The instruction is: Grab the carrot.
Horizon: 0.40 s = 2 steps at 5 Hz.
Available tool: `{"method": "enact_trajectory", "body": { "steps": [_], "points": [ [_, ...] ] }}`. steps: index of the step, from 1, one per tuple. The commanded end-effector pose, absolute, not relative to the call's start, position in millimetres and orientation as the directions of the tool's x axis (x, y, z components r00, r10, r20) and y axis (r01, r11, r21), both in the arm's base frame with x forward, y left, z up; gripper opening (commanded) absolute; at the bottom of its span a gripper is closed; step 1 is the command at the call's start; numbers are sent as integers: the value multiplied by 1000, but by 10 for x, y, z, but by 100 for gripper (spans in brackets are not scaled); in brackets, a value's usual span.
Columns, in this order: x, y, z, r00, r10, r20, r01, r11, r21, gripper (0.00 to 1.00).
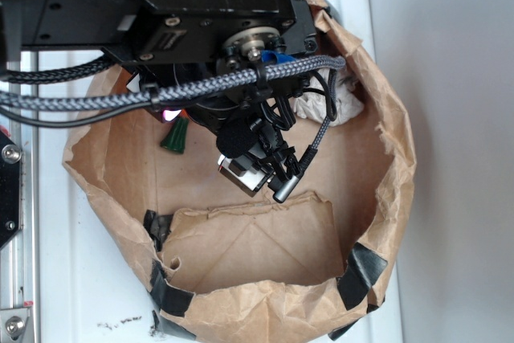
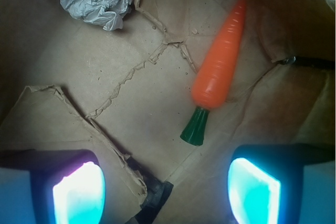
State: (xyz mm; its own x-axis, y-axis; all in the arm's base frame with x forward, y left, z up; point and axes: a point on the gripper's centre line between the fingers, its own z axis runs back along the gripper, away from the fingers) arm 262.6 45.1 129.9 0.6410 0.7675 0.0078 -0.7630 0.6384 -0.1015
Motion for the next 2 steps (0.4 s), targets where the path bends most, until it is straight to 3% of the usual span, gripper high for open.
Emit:
{"method": "enact_trajectory", "body": {
  "steps": [1,2],
  "points": [
    [2805,810,1091,560,826,69,-813,564,-143,100],
    [2865,908,968,551,829,94,-816,559,-150,100]
  ]
}}
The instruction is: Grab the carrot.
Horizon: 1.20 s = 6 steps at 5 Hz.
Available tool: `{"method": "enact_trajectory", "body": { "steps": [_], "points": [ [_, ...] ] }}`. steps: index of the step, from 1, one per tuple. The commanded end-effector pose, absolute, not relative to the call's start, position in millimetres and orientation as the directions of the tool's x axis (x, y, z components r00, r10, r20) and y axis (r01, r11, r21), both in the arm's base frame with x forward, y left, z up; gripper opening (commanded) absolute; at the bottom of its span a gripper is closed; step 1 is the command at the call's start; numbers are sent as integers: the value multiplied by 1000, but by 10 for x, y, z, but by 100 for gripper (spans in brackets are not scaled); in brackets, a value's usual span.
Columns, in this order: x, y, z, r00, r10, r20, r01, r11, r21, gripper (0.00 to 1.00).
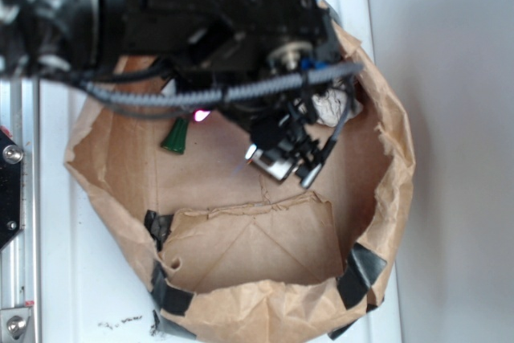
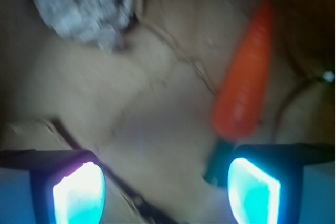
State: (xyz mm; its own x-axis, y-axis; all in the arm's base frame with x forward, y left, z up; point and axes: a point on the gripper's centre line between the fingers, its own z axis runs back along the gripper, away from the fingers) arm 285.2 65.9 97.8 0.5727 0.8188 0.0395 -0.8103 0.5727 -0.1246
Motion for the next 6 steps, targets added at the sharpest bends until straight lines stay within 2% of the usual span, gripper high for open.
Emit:
{"method": "enact_trajectory", "body": {
  "steps": [1,3,4,5,6],
  "points": [
    [2834,977,984,554,827,96,-813,563,-153,100],
    [2704,1147,905,565,814,134,-799,581,-155,100],
    [2641,1187,865,545,821,168,-801,570,-185,100],
    [2638,1203,790,502,848,169,-831,527,-180,100],
    [2638,1201,632,506,847,164,-833,529,-161,100]
  ]
}}
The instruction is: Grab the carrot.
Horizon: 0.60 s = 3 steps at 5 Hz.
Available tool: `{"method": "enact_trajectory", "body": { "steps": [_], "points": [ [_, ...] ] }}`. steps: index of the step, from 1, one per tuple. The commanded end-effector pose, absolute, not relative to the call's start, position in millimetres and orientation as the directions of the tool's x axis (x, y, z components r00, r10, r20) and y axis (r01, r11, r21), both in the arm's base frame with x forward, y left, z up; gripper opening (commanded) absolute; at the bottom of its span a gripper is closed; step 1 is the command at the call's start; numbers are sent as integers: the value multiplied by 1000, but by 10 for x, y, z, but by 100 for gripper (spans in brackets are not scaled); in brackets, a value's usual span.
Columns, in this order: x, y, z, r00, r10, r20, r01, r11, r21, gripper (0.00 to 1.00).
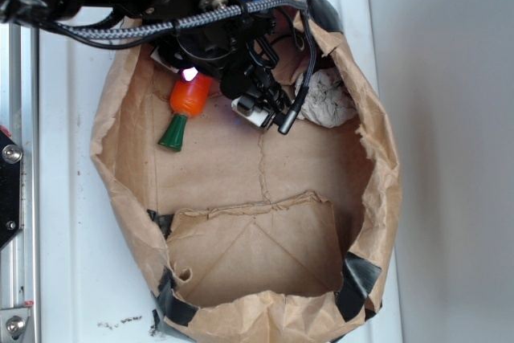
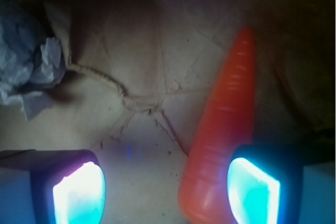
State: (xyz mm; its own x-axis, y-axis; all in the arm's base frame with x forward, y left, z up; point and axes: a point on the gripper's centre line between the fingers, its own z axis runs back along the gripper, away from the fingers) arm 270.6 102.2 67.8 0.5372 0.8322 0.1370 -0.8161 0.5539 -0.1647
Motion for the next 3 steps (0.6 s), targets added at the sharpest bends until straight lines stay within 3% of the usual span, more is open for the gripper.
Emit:
{"method": "enact_trajectory", "body": {
  "steps": [1,3],
  "points": [
    [2592,1149,523,516,838,176,-832,540,-132,100],
    [2515,1058,344,541,808,232,-812,574,-106,100]
  ]
}}
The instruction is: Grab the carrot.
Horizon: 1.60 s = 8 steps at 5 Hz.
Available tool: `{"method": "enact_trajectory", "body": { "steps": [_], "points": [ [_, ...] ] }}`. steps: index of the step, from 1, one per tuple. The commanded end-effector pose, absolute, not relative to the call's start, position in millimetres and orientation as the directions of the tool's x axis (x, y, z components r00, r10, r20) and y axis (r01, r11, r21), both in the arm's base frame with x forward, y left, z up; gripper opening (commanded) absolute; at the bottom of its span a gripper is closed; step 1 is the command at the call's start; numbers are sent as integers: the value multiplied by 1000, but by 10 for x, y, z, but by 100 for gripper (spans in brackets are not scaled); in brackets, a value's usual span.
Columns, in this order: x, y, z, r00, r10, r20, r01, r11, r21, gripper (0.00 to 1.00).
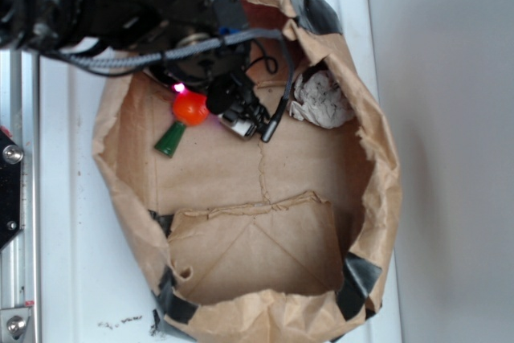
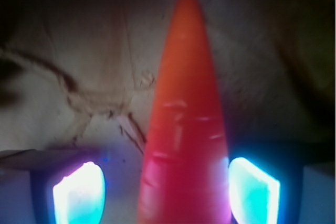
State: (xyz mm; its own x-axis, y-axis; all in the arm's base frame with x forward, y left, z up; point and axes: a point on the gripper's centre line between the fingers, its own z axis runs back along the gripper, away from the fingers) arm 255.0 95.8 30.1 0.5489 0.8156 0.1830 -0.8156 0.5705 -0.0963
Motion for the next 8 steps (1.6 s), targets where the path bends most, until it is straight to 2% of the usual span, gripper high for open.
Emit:
{"method": "enact_trajectory", "body": {
  "steps": [1,3,4,5,6,7,8],
  "points": [
    [2564,1076,399,529,826,195,-825,554,-113,0],
    [2630,1100,526,498,844,201,-839,527,-135,0],
    [2659,1027,848,521,843,134,-829,537,-155,0],
    [2618,738,1330,550,826,123,-811,564,-158,0],
    [2571,453,1648,575,806,143,-786,592,-179,0],
    [2474,119,1895,658,730,185,-699,683,-213,0],
    [2599,-78,1939,712,679,181,-663,734,-147,0]
  ]
}}
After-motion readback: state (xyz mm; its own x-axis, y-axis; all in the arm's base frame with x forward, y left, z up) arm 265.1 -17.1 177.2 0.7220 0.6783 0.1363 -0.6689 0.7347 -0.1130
